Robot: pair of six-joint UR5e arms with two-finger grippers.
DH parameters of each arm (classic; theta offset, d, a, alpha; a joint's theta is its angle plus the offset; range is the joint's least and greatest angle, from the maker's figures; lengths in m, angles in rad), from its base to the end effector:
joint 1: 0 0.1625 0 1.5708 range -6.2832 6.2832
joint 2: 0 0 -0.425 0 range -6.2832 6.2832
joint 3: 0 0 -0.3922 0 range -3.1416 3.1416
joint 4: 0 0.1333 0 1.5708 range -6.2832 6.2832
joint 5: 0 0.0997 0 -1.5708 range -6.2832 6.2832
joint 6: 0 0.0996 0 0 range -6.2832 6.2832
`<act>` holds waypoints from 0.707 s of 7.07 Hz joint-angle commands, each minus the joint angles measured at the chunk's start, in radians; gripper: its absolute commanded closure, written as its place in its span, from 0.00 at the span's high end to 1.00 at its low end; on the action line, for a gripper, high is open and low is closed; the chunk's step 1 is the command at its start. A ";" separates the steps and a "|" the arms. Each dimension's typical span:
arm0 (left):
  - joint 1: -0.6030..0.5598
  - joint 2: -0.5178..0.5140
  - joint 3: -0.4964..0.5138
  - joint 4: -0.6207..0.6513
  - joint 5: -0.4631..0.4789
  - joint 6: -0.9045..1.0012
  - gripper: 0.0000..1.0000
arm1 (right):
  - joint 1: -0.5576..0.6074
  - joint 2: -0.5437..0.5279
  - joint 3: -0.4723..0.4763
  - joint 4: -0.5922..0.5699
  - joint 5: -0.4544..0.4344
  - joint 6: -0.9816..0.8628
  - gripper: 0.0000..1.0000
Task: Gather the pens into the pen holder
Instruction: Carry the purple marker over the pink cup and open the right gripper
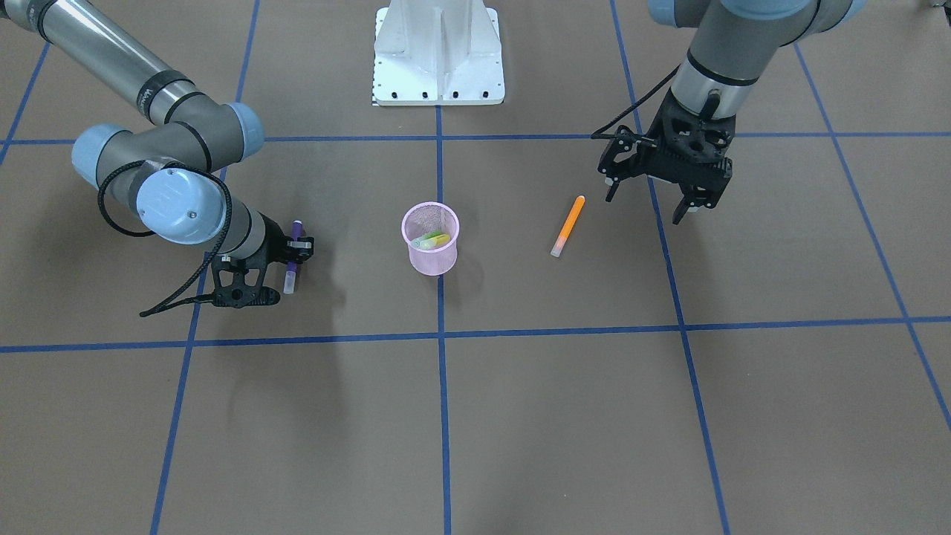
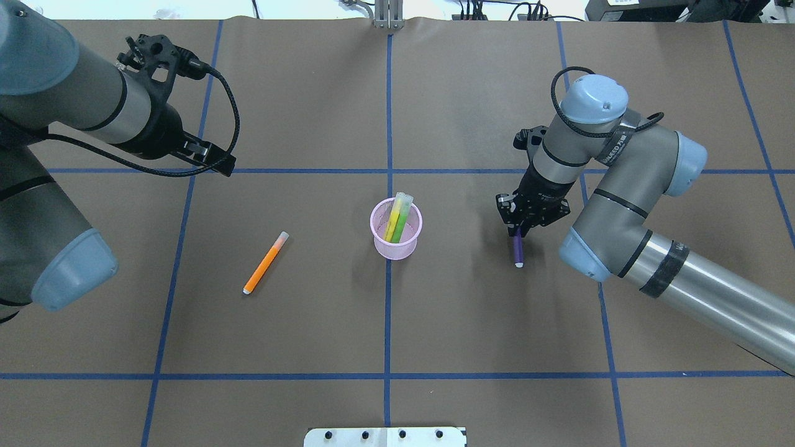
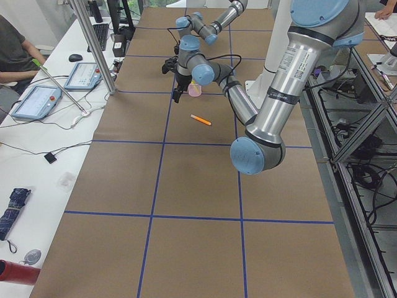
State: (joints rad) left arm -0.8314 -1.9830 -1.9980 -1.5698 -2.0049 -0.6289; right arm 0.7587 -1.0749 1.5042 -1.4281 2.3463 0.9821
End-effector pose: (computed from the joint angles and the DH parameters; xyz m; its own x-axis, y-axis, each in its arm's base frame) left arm 0.3139 -0.4799 0.2463 0.6367 0.3906 -0.6648 -0.0940 0.8951 0.4359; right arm -0.4506 -0.5148 0.3789 0.6276 0.0486 0.7770 0.1590 0.9690 -0.1890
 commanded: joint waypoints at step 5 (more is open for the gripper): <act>0.000 0.004 -0.013 -0.001 0.000 0.000 0.99 | -0.198 0.006 0.447 -0.101 -0.631 0.658 0.00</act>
State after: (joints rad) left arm -0.8321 -1.9788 -2.0121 -1.5708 -2.0049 -0.6289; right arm 0.6717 -1.0781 1.8783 -1.5268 1.9440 1.4344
